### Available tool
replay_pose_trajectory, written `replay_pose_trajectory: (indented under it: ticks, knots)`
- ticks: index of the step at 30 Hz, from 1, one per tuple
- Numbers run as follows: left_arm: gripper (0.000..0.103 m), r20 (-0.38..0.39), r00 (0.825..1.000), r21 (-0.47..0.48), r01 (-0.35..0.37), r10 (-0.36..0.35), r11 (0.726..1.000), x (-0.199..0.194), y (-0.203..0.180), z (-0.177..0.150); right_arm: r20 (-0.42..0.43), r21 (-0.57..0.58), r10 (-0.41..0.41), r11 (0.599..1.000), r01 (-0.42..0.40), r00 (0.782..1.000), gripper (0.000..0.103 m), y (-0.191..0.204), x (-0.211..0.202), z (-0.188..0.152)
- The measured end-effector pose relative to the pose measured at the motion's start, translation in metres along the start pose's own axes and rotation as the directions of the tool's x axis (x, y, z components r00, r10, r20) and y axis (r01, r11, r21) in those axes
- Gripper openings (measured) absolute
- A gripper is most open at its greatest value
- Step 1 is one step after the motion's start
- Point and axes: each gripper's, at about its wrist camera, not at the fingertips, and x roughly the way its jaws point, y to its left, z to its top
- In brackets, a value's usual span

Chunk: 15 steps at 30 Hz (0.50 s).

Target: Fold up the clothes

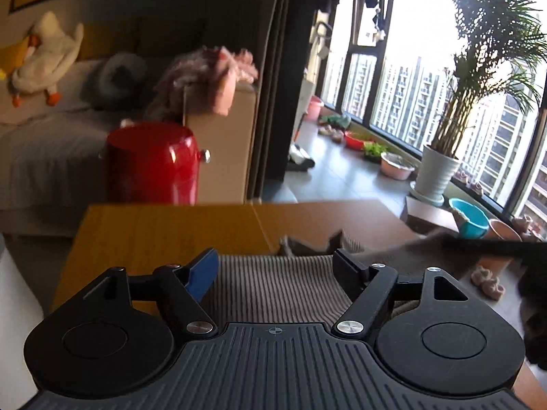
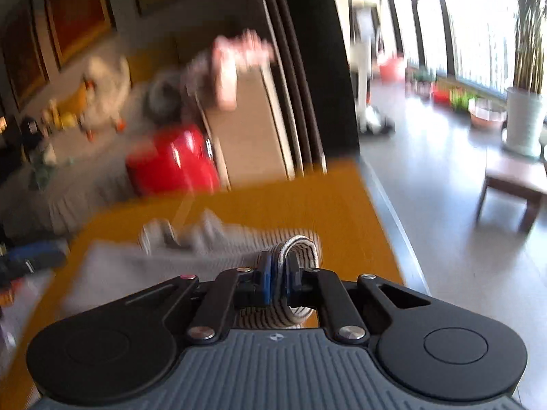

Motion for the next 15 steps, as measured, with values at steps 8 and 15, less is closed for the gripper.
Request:
replay_pose_trajectory:
  ticks: [8,15]
  knots:
    - [0.087,-0.063,0.998,0.03,0.01,-0.008,1.0,0.027,-0.006,-0.044,0.124,-0.091,-0.049,0.994,0.061,0.991,0.034,0.02,-0.02,0.01]
    - [0.095,-0.048,0.999,0.056,-0.006,0.008,0.998,0.033,-0.004,-0.059,-0.017,-0.079,0.06,0.995,-0.061,0.998,0.039,0.027,0.015,0.003]
